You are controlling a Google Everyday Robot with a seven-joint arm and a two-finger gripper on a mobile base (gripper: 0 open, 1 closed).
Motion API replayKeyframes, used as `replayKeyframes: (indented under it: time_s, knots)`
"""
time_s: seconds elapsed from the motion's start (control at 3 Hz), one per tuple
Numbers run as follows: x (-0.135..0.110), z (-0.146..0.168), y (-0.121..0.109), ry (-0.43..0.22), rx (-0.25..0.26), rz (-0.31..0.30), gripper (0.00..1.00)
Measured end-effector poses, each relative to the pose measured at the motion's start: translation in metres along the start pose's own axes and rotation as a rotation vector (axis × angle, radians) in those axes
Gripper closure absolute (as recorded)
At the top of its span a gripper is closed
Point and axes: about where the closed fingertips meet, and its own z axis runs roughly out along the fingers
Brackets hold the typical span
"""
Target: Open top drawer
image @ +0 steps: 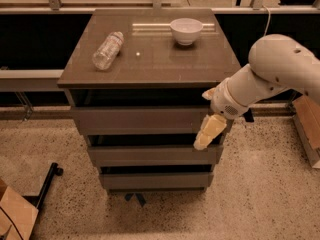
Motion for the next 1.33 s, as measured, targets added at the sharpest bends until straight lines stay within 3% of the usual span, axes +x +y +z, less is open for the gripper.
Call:
replayKeyframes:
  time_s: [1.33]
  knots:
    - [0.061, 0.111, -0.098, -0.074, -0.032, 0.114, 0.02]
